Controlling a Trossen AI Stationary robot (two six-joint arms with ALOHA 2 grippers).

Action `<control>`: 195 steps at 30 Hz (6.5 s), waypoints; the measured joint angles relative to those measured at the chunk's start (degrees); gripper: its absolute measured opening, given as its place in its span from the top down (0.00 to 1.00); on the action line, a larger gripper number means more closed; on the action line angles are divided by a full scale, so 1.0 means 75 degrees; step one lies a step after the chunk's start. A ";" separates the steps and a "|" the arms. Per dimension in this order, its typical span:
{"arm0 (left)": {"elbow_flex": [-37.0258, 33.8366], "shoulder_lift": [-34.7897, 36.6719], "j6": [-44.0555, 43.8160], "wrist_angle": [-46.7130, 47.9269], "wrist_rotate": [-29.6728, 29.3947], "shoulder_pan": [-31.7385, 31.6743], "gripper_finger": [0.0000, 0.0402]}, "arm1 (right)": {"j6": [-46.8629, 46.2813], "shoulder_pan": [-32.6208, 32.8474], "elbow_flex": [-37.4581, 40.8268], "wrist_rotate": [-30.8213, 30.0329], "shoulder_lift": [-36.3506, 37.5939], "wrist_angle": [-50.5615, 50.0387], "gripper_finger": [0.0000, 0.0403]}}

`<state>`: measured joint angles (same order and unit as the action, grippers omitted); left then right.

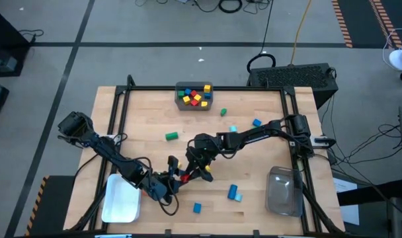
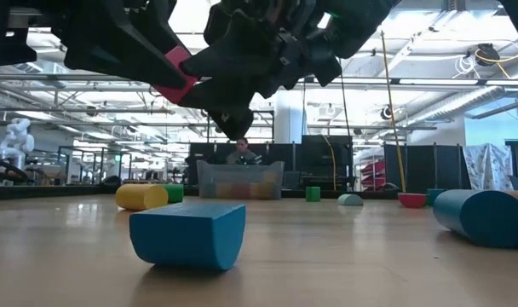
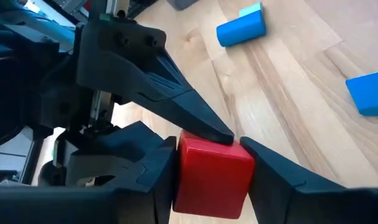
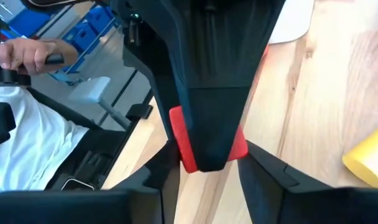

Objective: Sort blocks by size
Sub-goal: Put the red square block into the top black bin, then put the brown cylindrical block into the bottom black bin

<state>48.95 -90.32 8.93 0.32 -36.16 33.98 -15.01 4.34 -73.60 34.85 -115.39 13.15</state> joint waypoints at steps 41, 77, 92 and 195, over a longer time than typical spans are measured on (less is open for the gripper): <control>-0.0006 0.0152 0.1921 -0.1701 0.4052 -0.7592 0.65 | 0.0275 -0.0708 0.5083 -0.3691 0.4386 -0.2382 0.63; 0.1244 -0.2049 0.1900 -0.2049 0.5611 -0.9503 0.64 | 0.0473 -0.1169 0.5187 -0.3896 0.4418 -0.1536 0.63; 0.1244 -0.2049 0.1256 -0.1884 0.5205 -0.9527 0.49 | 0.0345 -0.1176 0.5187 -0.3919 0.4418 -0.1475 0.63; 0.1253 -0.0055 -0.0294 -0.0139 0.5190 -0.7903 0.48 | 0.2149 -0.6385 0.3728 -0.4803 0.3299 -1.0819 0.47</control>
<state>58.35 -90.74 6.72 -0.73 2.76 -25.30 1.10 -43.55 -45.65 -1.17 -90.65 -67.99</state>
